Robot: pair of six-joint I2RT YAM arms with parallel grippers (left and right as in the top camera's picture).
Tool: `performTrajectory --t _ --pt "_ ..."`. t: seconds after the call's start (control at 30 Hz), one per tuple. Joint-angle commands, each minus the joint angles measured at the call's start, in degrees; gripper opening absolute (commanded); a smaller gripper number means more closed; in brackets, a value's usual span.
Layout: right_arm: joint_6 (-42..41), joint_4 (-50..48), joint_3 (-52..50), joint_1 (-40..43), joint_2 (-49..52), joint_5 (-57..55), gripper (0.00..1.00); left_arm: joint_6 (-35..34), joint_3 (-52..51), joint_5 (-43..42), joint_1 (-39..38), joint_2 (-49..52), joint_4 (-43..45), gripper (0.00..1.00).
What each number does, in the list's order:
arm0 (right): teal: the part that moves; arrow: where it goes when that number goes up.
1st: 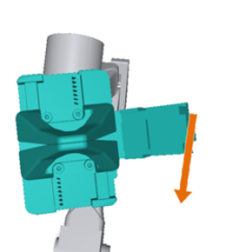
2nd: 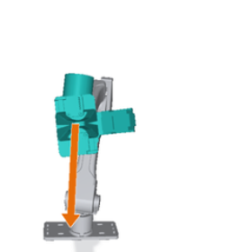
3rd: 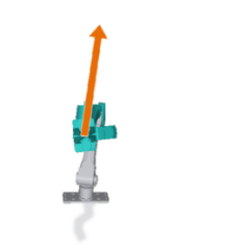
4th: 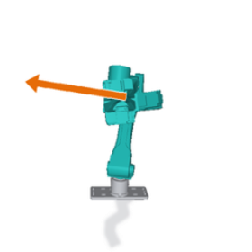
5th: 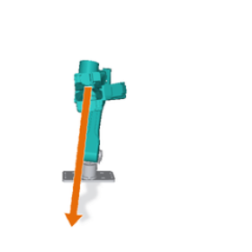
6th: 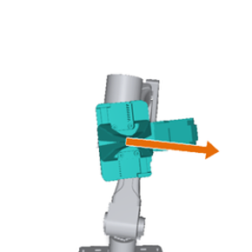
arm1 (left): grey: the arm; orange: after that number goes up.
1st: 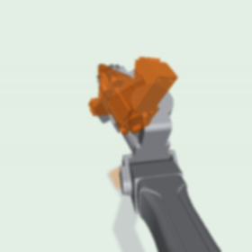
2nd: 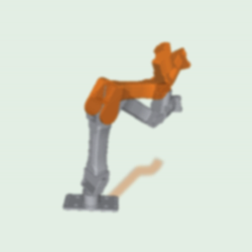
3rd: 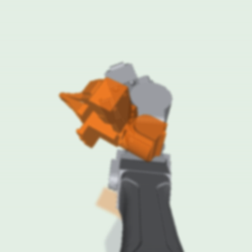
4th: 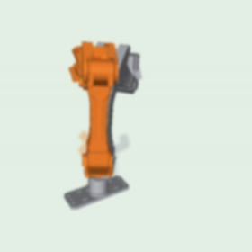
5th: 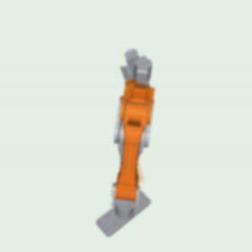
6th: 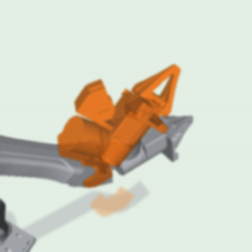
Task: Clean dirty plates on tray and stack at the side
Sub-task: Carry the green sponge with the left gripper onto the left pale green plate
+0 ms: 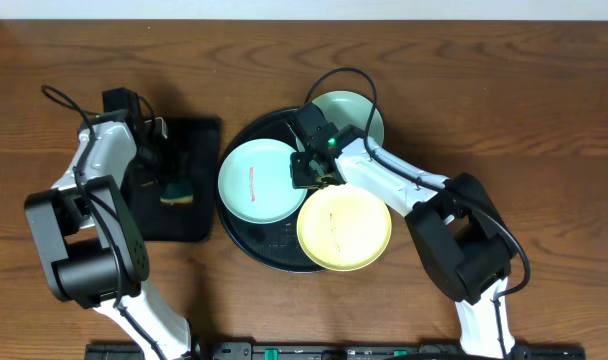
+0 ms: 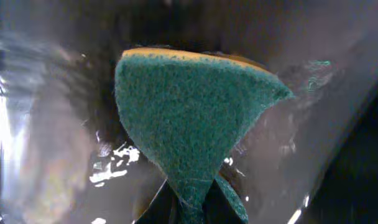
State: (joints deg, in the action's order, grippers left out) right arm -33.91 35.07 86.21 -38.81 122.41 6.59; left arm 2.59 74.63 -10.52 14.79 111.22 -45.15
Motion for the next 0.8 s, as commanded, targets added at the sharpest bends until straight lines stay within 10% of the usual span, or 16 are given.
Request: performTrajectory --t 0.0,0.77 --pt "0.3 0.6 0.3 0.5 1.9 0.9 0.01 -0.7 4.5 0.9 0.3 -1.6 -3.3 0.07" --pt "1.2 3.1 0.3 2.7 1.9 4.9 0.01 -15.0 3.0 -3.8 -15.5 -12.7 -10.9 0.07"
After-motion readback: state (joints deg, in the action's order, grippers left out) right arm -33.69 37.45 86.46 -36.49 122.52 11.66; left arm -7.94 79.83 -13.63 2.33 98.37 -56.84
